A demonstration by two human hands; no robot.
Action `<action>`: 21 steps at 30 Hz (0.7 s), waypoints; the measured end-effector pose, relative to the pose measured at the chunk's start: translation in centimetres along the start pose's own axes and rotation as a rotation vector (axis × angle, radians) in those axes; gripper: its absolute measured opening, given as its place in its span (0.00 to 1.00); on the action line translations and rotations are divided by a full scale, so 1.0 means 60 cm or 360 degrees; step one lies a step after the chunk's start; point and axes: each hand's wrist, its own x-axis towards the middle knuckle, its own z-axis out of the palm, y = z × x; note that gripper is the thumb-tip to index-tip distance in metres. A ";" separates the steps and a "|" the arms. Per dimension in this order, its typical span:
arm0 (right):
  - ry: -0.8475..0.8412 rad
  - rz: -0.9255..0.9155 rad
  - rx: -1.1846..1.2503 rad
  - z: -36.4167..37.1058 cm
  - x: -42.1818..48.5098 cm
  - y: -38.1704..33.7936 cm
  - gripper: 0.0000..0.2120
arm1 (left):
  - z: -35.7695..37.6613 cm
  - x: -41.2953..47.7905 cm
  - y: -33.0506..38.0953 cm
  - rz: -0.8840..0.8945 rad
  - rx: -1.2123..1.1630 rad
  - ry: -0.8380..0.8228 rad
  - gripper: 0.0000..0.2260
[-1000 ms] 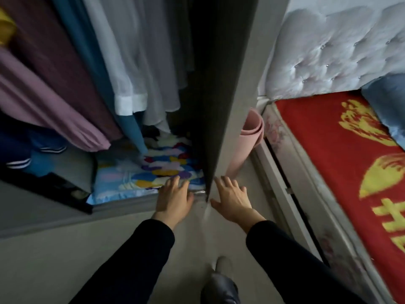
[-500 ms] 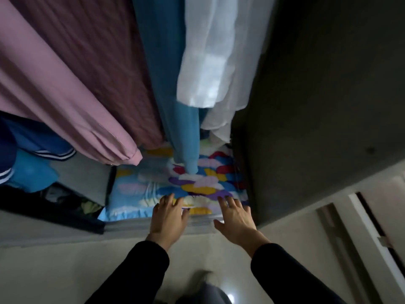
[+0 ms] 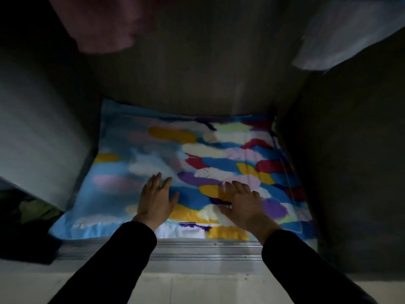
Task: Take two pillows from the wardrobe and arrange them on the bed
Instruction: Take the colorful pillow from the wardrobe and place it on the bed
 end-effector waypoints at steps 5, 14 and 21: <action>-0.0012 -0.0063 -0.0046 0.030 0.051 0.009 0.38 | 0.037 0.035 -0.056 0.0097 -0.0142 -0.0110 0.33; -0.0154 -0.0222 -0.0294 0.057 0.096 0.023 0.36 | 0.056 0.059 -0.078 0.0240 -0.0131 -0.0046 0.36; 0.0183 -0.0424 -0.0325 0.076 0.105 0.010 0.18 | 0.086 0.058 -0.061 0.0128 -0.0308 0.0249 0.17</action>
